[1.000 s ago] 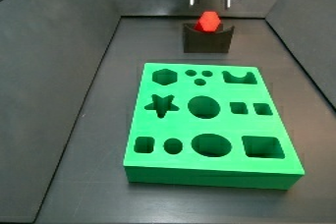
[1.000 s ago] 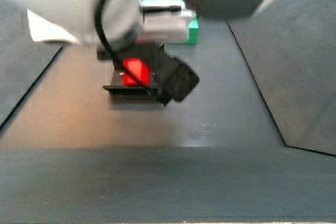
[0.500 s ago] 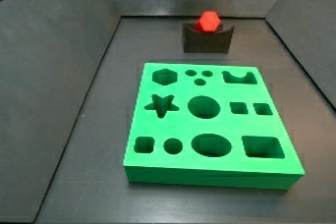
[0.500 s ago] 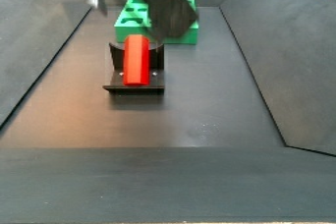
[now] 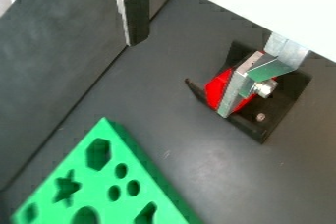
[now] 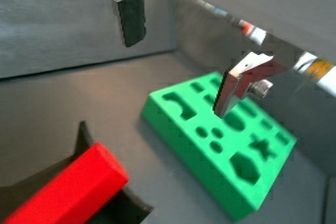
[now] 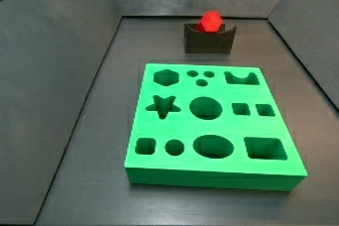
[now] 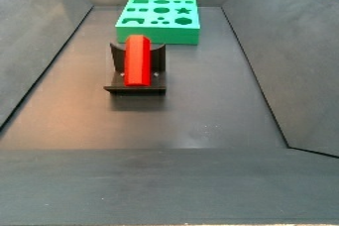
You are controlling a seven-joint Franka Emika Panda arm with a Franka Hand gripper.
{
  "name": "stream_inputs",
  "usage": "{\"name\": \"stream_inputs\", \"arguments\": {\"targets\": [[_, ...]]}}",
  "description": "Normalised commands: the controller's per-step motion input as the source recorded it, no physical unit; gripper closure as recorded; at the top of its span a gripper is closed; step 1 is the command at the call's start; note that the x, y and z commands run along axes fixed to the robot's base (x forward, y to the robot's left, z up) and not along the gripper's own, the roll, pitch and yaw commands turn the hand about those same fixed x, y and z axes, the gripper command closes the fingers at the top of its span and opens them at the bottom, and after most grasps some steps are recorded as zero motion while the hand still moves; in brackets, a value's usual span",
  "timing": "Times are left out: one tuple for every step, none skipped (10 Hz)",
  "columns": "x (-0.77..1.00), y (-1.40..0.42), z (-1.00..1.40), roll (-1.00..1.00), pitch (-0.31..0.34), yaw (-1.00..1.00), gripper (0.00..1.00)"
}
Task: Pick up the hexagon object. Move up. Place the hexagon object on the fixture. Regrasp the hexagon object. Move to above the board. Insert the hexagon object.
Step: Regrasp the hexagon object.
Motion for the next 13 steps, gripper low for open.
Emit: {"name": "stream_inputs", "arguments": {"targets": [[-0.04,-0.02,0.04,1.0,0.002,0.01,0.0],[-0.04,-0.04,0.01,1.0,-0.003,0.01,0.0],[-0.04,-0.04,0.0,1.0,-0.009,0.01,0.0],[-0.04,-0.03,0.02,1.0,-0.015,0.01,0.0],[-0.05,-0.02,0.02,1.0,-0.023,0.01,0.0],[-0.04,-0.02,0.01,1.0,-0.029,0.01,0.0],[-0.04,-0.02,0.0,1.0,-0.036,0.02,0.0],[-0.03,-0.02,0.0,1.0,-0.04,0.02,0.0],[-0.03,-0.02,0.01,1.0,-0.041,0.02,0.0],[-0.03,-0.02,0.01,1.0,-0.04,0.02,0.0],[-0.01,-0.02,0.01,1.0,-0.036,0.02,0.0],[0.0,-0.02,0.0,1.0,-0.035,0.02,0.0],[0.01,-0.02,-0.01,1.0,-0.028,0.02,0.0]]}}
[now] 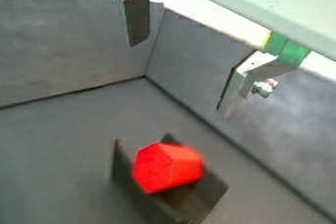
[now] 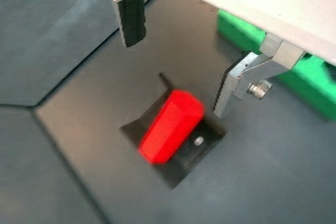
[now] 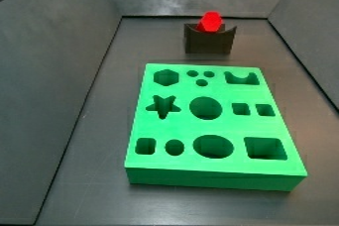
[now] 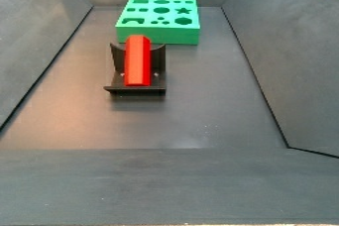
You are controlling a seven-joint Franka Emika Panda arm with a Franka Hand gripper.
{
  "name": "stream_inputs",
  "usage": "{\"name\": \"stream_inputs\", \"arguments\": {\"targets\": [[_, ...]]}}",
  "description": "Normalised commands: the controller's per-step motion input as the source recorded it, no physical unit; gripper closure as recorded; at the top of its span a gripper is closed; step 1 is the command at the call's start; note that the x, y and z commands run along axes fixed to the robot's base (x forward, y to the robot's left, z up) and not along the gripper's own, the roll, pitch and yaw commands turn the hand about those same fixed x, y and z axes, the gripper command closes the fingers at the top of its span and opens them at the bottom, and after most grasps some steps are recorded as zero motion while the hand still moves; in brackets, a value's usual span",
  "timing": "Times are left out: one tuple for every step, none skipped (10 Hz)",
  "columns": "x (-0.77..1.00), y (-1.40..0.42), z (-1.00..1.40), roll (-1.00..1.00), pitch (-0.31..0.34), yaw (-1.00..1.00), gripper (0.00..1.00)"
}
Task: Pick up the hexagon object. Move up. Place the hexagon object on the fixture. Regrasp the hexagon object. Move to above the board. Insert the hexagon object.
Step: Regrasp the hexagon object.
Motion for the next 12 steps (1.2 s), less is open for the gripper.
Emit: {"name": "stream_inputs", "arguments": {"targets": [[0.03,-0.02,-0.01,1.0,-0.018,0.02,0.0],[0.04,-0.03,-0.01,1.0,-0.007,0.02,0.0],[0.05,-0.03,-0.01,1.0,0.008,0.03,0.0],[0.06,-0.03,-0.02,1.0,0.028,0.03,0.0],[0.07,-0.03,-0.01,1.0,0.067,0.04,0.0],[0.08,-0.04,-0.01,0.86,0.094,0.05,0.0],[0.09,-0.04,-0.02,0.66,0.106,0.07,0.0],[0.09,-0.04,-0.02,0.47,0.113,0.09,0.0],[0.08,-0.03,-0.01,0.27,0.108,0.11,0.0],[0.07,-0.03,-0.01,0.2,0.087,0.13,0.0],[0.03,0.08,-1.0,0.14,0.099,0.15,0.0],[0.03,0.07,-1.0,0.13,0.083,0.16,0.0]]}}
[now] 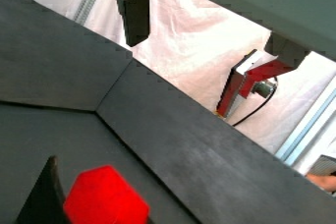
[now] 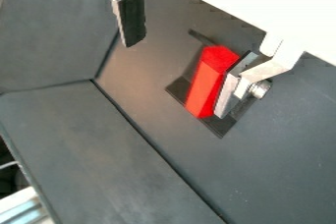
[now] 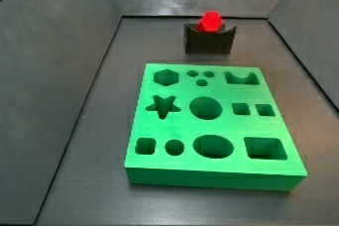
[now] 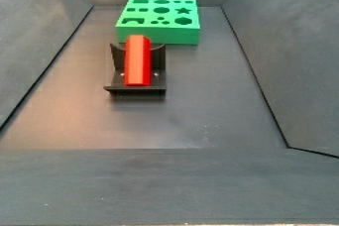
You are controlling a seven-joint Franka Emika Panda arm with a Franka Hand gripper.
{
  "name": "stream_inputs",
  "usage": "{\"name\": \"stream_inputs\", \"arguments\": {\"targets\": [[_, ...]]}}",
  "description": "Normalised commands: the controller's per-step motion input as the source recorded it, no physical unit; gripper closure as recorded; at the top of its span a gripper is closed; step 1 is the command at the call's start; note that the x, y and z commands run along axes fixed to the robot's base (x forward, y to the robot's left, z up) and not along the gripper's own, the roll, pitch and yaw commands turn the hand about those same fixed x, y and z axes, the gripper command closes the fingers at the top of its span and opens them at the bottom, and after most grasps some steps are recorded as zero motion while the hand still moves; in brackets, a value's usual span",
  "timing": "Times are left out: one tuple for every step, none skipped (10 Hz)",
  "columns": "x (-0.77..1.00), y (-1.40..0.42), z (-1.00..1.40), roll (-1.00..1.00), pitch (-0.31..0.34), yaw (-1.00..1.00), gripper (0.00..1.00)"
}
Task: Pick up the hexagon object. Move up. Place the hexagon object on the fixture. Regrasp the hexagon object. Move to above the board. Insert the hexagon object.
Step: Regrasp the hexagon object.
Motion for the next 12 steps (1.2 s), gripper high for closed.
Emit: {"name": "stream_inputs", "arguments": {"targets": [[0.05,0.07,-1.0,0.12,0.044,0.17,0.0],[0.06,0.06,-1.0,0.1,-0.006,0.16,0.0],[0.06,0.06,-1.0,0.09,-0.029,0.16,0.0],[0.07,0.06,-1.0,0.07,-0.073,0.13,0.0],[0.08,0.05,-1.0,0.07,-0.107,0.1,0.0],[0.08,0.05,-1.0,0.07,-0.12,0.07,0.0],[0.09,0.04,-1.0,0.08,-0.125,0.04,0.0],[0.1,0.04,-1.0,0.07,-0.118,0.02,0.0],[0.1,0.03,-0.91,0.07,-0.101,-0.01,0.0],[0.09,0.02,-0.75,0.07,-0.086,-0.03,0.0],[0.08,0.01,-0.55,0.07,-0.062,-0.04,0.0],[0.07,0.01,-0.45,0.07,-0.05,-0.04,0.0]]}}
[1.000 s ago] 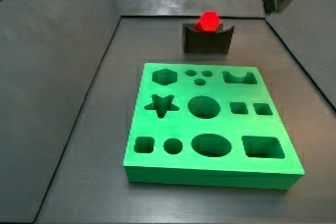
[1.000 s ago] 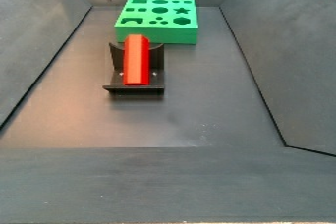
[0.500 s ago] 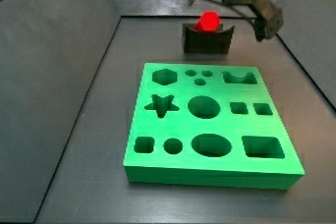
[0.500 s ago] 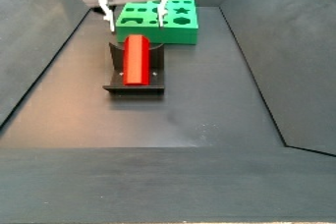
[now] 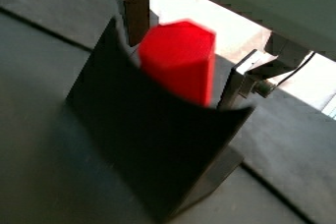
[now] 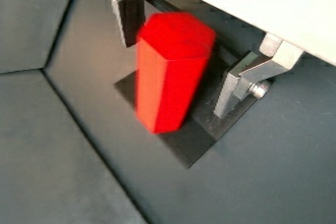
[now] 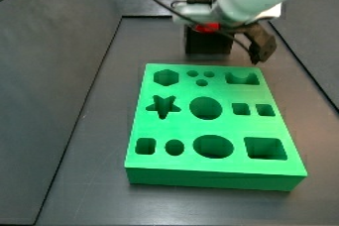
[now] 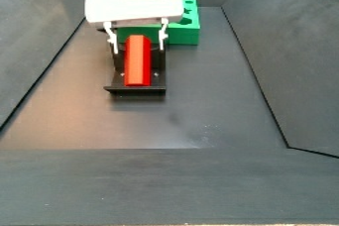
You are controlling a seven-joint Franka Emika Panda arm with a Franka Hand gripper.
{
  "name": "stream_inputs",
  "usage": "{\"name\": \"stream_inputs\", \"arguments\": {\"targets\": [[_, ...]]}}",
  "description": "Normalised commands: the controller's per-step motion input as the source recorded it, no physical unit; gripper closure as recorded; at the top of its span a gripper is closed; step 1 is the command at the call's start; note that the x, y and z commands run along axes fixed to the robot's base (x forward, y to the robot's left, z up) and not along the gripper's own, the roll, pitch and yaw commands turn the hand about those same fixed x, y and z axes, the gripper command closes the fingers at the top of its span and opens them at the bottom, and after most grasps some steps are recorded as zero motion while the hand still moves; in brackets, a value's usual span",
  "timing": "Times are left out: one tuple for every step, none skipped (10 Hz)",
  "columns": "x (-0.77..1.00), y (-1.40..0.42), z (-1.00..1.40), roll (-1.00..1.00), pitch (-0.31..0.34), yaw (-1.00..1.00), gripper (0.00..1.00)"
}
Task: Pick up the hexagon object. Move up. Place the hexagon object on the fixture. Regrasp the hexagon object. Move to above the board. Insert the hexagon object.
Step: Regrasp the hexagon object, then move to above the board.
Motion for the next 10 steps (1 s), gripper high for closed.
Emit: {"name": "stream_inputs", "arguments": {"targets": [[0.07,0.01,-0.26,0.07,-0.033,-0.03,0.0],[0.02,0.0,-0.18,0.06,-0.011,-0.03,0.0],[0.01,-0.01,-0.17,0.05,-0.015,-0.02,0.0],[0.01,-0.01,-0.17,0.05,-0.015,-0.02,0.0],[0.01,-0.01,-0.17,0.05,-0.015,-0.01,0.0],[0.01,-0.01,-0.17,0.05,-0.015,-0.01,0.0],[0.0,0.0,0.0,0.0,0.0,0.0,1.0],[0.11,0.17,1.0,0.11,0.002,0.0,1.0],[0.11,0.17,1.0,0.1,0.003,-0.01,1.0],[0.11,0.16,1.0,0.08,0.004,-0.02,1.0]]}}
